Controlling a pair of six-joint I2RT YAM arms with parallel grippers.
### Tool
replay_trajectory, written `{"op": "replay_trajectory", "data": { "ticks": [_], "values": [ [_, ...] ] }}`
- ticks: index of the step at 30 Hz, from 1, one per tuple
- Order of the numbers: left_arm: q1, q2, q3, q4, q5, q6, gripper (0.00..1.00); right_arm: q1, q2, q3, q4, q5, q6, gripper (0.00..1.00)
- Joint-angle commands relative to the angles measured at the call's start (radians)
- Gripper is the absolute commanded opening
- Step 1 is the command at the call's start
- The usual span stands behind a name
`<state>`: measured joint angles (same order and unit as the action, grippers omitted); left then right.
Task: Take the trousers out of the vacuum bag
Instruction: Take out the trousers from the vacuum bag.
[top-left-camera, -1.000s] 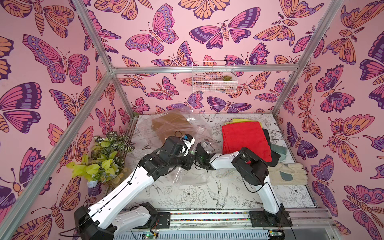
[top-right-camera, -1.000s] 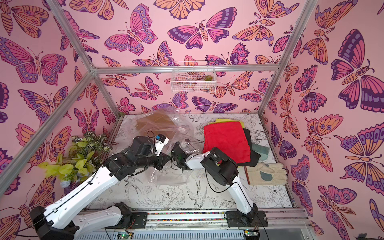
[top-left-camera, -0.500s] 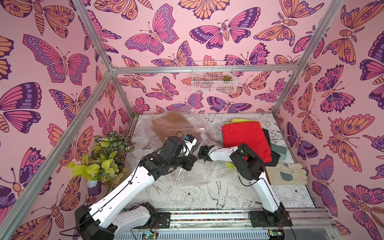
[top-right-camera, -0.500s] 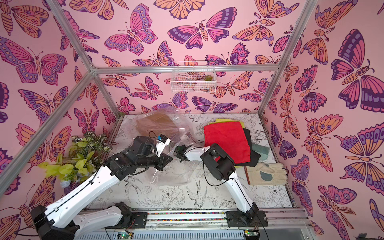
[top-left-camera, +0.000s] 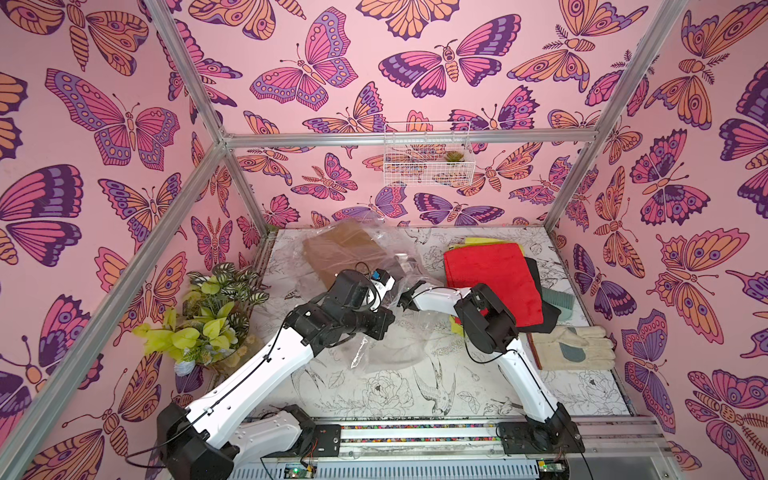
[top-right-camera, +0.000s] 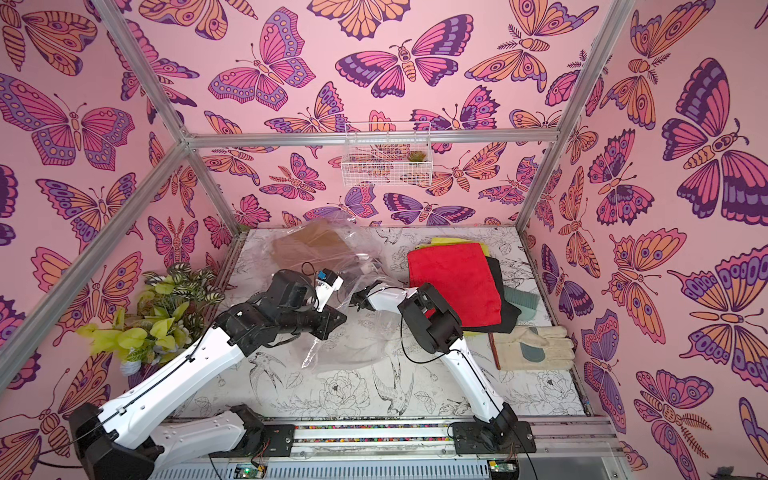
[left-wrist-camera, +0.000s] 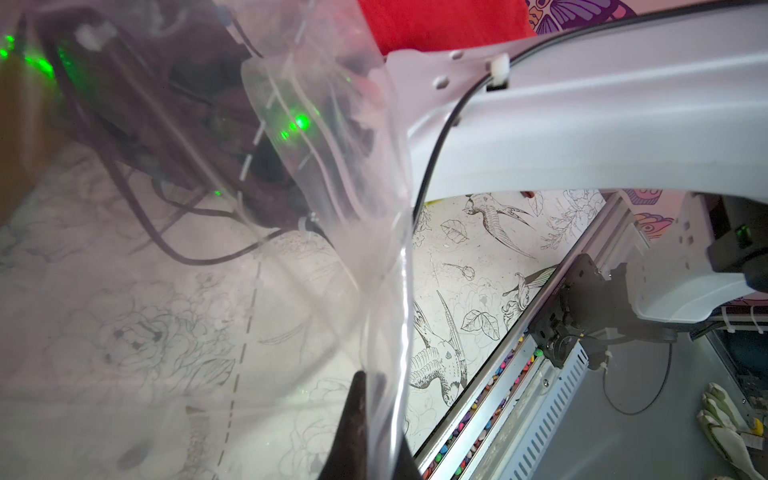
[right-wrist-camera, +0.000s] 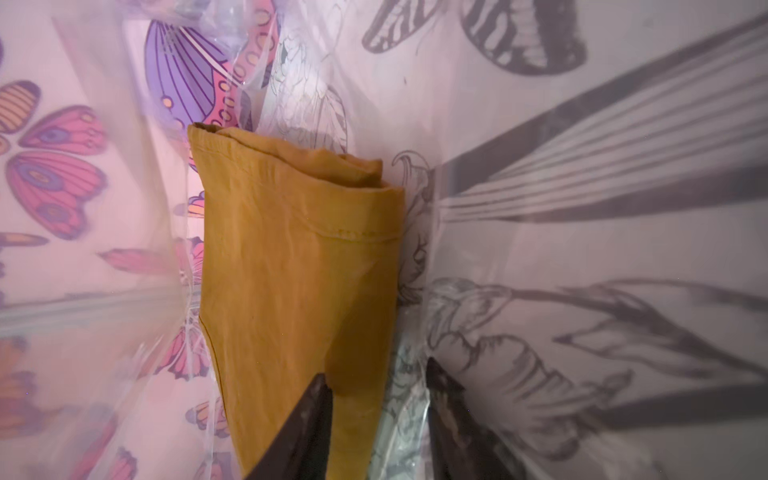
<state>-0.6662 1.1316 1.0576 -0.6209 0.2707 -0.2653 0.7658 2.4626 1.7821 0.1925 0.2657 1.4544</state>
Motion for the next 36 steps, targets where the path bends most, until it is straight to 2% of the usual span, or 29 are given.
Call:
{"op": "replay_trajectory", "data": {
  "ticks": [1, 4, 10, 13, 16, 19, 24, 36],
  "values": [
    [0.002, 0.016, -0.012, -0.016, 0.062, 0.018, 0.00, -0.018, 0.044, 0.061, -0.057, -0.021, -0.021, 0.43],
    [0.008, 0.019, -0.011, -0.016, 0.071, 0.016, 0.00, -0.025, 0.071, 0.106, -0.056, -0.037, -0.032, 0.47],
    [0.021, 0.021, -0.012, -0.016, 0.076, 0.018, 0.00, -0.035, 0.119, 0.196, -0.063, -0.076, -0.059, 0.46],
    [0.029, 0.024, -0.011, -0.015, 0.083, 0.017, 0.00, -0.044, 0.140, 0.218, -0.033, -0.115, -0.058, 0.38],
    [0.036, 0.031, -0.011, -0.015, 0.088, 0.019, 0.00, -0.054, 0.150, 0.224, 0.002, -0.157, -0.066, 0.20],
    [0.041, 0.034, -0.011, -0.015, 0.090, 0.018, 0.00, -0.054, 0.144, 0.234, 0.010, -0.189, -0.110, 0.08],
    [0.050, 0.038, -0.011, -0.015, 0.089, 0.018, 0.00, -0.059, 0.127, 0.212, 0.051, -0.227, -0.130, 0.00],
    [0.099, 0.031, -0.013, -0.012, 0.088, 0.011, 0.00, -0.060, 0.025, 0.044, 0.289, -0.339, -0.143, 0.00]
  ]
}}
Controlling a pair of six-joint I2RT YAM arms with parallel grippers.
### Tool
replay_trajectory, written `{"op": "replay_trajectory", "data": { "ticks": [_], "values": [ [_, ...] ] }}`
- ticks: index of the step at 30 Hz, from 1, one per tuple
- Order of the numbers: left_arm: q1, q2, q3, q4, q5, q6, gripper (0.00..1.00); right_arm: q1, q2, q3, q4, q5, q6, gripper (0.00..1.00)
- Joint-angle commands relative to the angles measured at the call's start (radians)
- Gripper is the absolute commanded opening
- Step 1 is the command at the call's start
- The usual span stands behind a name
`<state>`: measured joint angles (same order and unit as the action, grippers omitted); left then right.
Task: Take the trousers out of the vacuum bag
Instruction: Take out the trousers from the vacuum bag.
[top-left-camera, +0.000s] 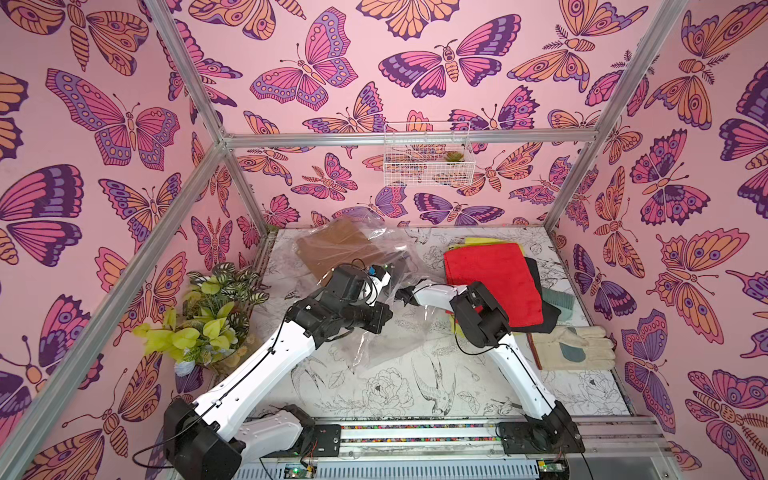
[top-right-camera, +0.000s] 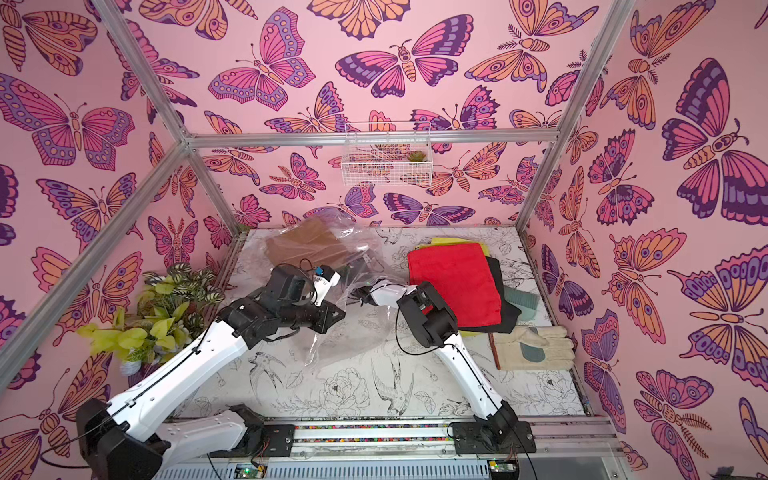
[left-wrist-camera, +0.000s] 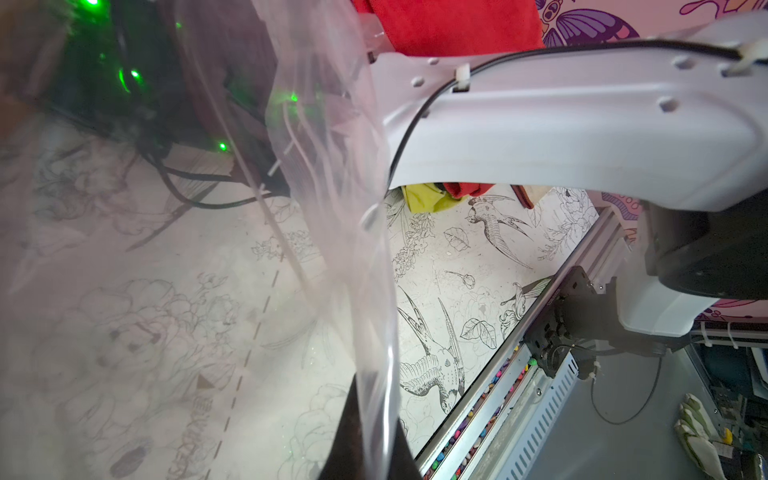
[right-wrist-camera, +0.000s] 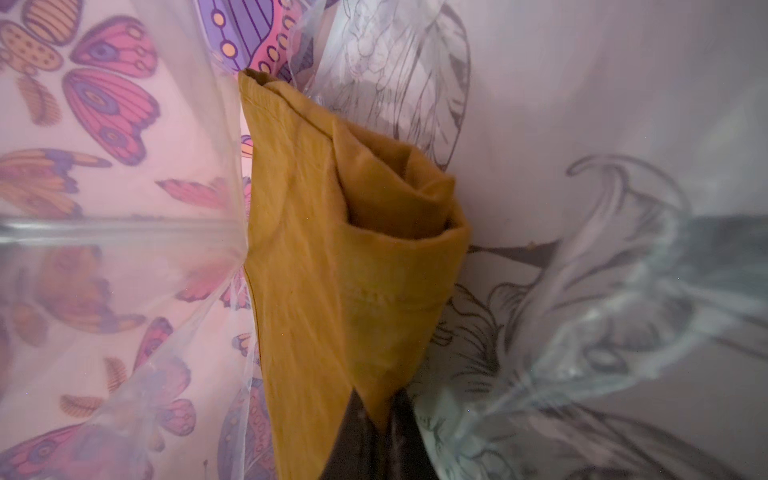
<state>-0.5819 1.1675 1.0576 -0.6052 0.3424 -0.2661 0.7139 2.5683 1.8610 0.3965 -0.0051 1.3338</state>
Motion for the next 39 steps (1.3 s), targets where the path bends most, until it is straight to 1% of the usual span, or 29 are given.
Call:
{"op": "replay_trajectory", "data": {
  "ticks": [1, 7, 18, 25, 29, 31, 33, 39],
  "values": [
    [0.017, -0.006, -0.013, -0.028, 0.015, 0.011, 0.00, -0.007, -0.091, -0.054, 0.102, -0.076, -0.024, 0.00],
    [0.036, -0.020, -0.015, -0.024, 0.011, 0.008, 0.00, 0.002, -0.180, -0.187, 0.157, -0.075, -0.016, 0.00],
    [0.047, -0.051, -0.021, -0.019, -0.003, 0.007, 0.00, 0.061, -0.347, -0.470, 0.215, 0.005, 0.021, 0.00],
    [0.047, -0.063, -0.027, -0.016, -0.003, 0.006, 0.00, 0.091, -0.467, -0.621, 0.122, 0.073, 0.008, 0.00],
    [0.047, -0.062, -0.027, -0.015, 0.003, 0.007, 0.00, 0.095, -0.498, -0.644, 0.061, 0.091, -0.010, 0.00],
    [0.047, -0.062, -0.028, -0.016, 0.003, 0.005, 0.00, 0.096, -0.507, -0.646, 0.032, 0.103, -0.015, 0.03],
    [0.047, -0.062, -0.030, -0.013, 0.006, 0.005, 0.00, 0.095, -0.511, -0.647, 0.017, 0.114, -0.017, 0.10],
    [0.047, -0.056, -0.030, -0.011, 0.013, 0.004, 0.00, 0.092, -0.501, -0.672, 0.019, 0.133, 0.010, 0.34]
  ]
}}
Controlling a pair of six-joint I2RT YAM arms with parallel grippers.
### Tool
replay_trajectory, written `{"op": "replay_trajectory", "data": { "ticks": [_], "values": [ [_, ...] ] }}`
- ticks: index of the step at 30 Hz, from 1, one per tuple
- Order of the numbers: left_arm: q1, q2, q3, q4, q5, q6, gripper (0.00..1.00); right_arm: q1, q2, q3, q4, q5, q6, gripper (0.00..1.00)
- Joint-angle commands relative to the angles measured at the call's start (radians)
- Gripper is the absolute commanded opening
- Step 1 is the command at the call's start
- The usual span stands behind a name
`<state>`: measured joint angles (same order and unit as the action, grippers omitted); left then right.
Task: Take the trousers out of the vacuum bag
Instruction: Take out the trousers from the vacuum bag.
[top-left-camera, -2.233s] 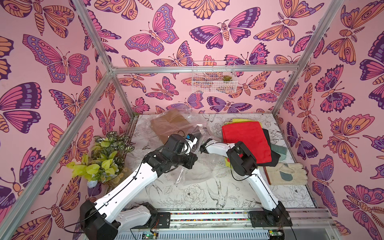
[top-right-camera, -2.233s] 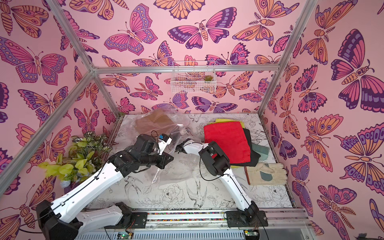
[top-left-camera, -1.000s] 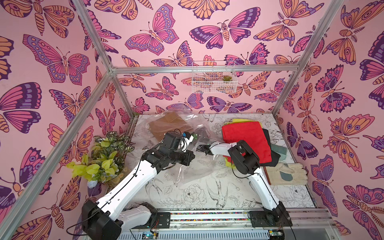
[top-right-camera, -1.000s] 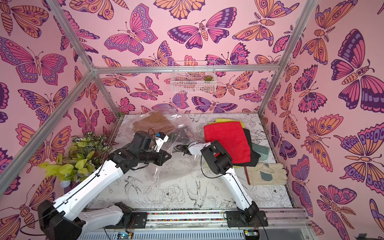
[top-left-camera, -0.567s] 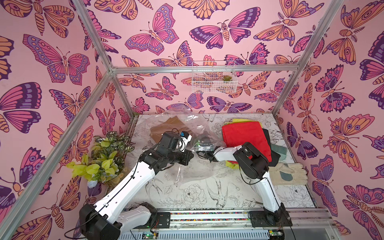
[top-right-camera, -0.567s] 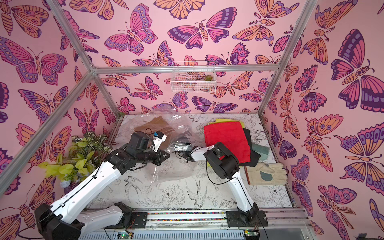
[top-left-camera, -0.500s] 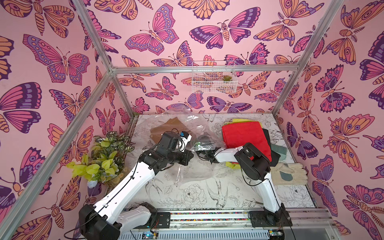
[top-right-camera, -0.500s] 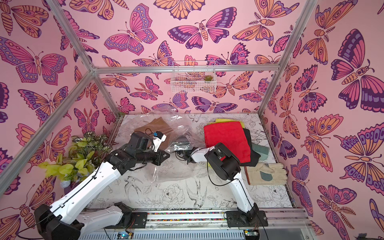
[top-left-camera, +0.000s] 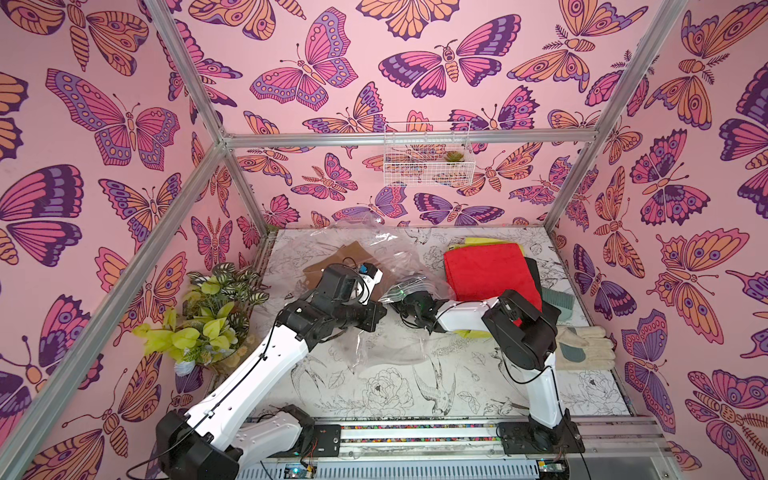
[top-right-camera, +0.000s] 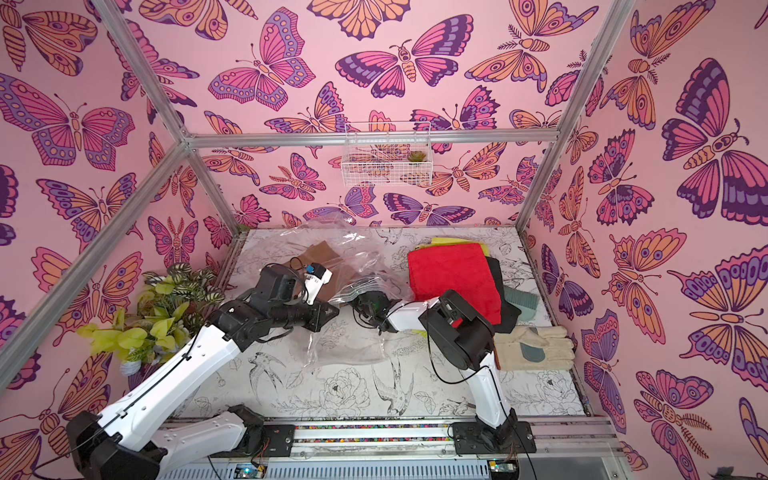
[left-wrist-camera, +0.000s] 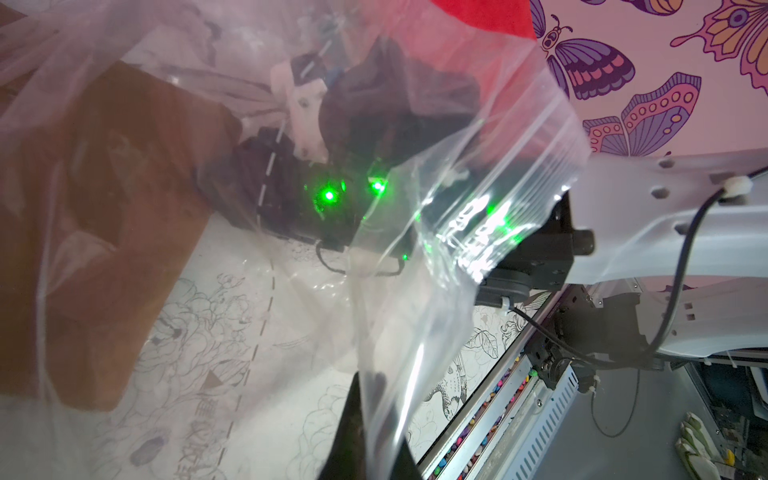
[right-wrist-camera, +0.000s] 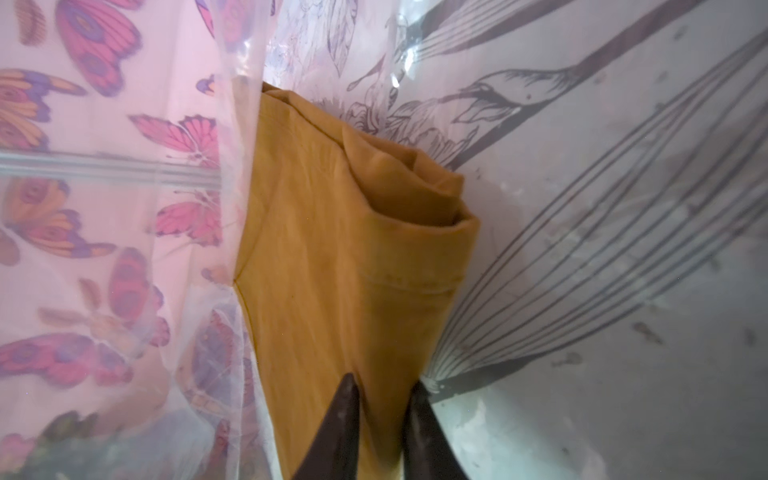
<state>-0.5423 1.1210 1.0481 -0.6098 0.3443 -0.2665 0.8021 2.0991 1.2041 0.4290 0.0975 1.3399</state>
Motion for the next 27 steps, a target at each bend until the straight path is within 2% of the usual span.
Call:
{"op": "replay_trajectory", "data": {
  "ticks": [1, 4, 7, 15, 27],
  "values": [
    [0.007, -0.009, -0.020, -0.007, 0.013, 0.004, 0.00, 0.004, -0.032, -0.022, -0.001, 0.031, 0.008, 0.36],
    [0.007, -0.006, -0.020, -0.006, 0.016, 0.003, 0.00, 0.001, -0.025, -0.041, 0.032, 0.033, 0.010, 0.44],
    [0.007, -0.004, -0.020, -0.005, 0.018, 0.002, 0.00, -0.004, -0.013, -0.044, 0.045, 0.030, 0.011, 0.47],
    [0.007, 0.002, -0.021, -0.004, 0.024, 0.002, 0.00, -0.023, 0.048, -0.036, 0.140, 0.015, 0.021, 0.51],
    [0.007, 0.011, -0.020, -0.003, 0.026, 0.001, 0.00, -0.026, 0.137, 0.036, 0.128, 0.014, 0.048, 0.54]
  ]
}}
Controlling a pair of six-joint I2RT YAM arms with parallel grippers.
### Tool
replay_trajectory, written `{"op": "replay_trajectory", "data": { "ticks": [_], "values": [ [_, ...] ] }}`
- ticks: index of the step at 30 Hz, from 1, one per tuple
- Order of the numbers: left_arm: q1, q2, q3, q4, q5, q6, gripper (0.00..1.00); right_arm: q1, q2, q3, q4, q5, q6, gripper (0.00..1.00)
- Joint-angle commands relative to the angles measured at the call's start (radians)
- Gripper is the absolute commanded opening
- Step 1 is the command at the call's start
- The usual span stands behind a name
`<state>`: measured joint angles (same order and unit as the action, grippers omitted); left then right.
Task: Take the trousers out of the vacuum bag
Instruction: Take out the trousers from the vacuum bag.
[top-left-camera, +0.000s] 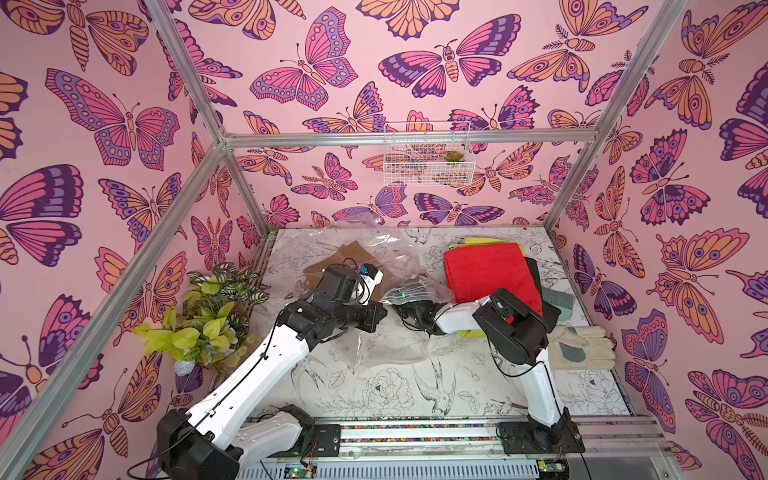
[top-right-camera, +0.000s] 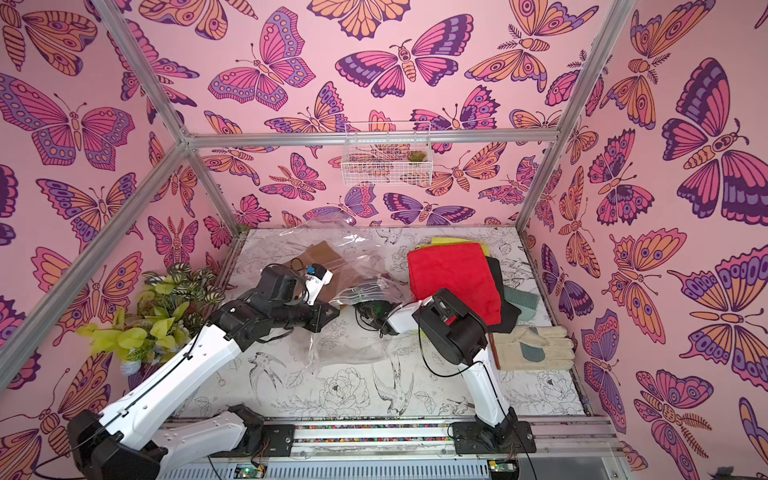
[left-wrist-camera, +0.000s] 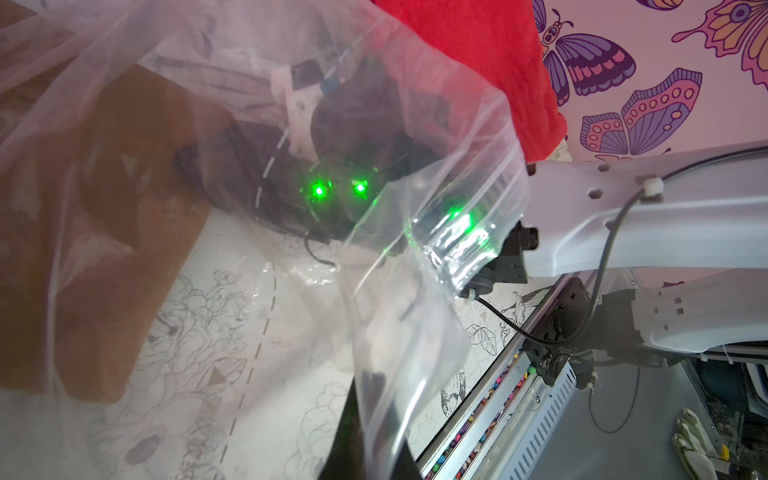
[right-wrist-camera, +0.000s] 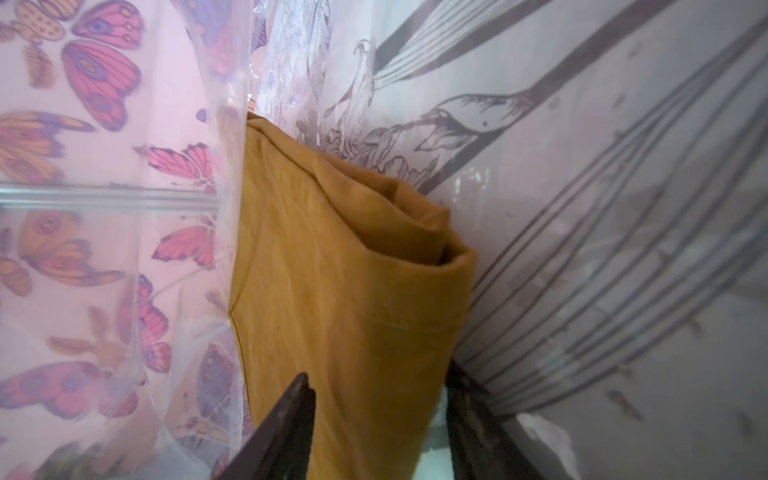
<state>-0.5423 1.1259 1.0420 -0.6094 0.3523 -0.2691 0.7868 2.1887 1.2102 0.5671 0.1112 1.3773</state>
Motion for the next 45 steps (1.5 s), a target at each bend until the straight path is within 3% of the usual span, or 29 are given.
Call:
{"op": "replay_trajectory", "data": {
  "ticks": [1, 13, 25, 32, 45],
  "values": [
    [0.007, 0.006, -0.014, -0.004, 0.020, 0.004, 0.00, -0.012, 0.063, 0.038, 0.008, -0.005, 0.016, 0.54],
    [0.007, 0.007, -0.016, -0.003, 0.019, 0.005, 0.00, -0.014, 0.175, 0.157, 0.054, -0.027, 0.026, 0.53],
    [0.007, 0.005, -0.016, -0.004, 0.008, 0.005, 0.00, -0.015, 0.142, 0.173, 0.113, -0.101, -0.061, 0.14],
    [0.015, -0.004, -0.013, 0.003, 0.036, -0.004, 0.00, -0.007, 0.043, 0.078, 0.142, -0.101, -0.103, 0.02],
    [0.028, 0.014, 0.033, 0.014, -0.011, -0.041, 0.00, 0.082, -0.134, -0.066, 0.057, -0.018, -0.209, 0.00]
  ]
}}
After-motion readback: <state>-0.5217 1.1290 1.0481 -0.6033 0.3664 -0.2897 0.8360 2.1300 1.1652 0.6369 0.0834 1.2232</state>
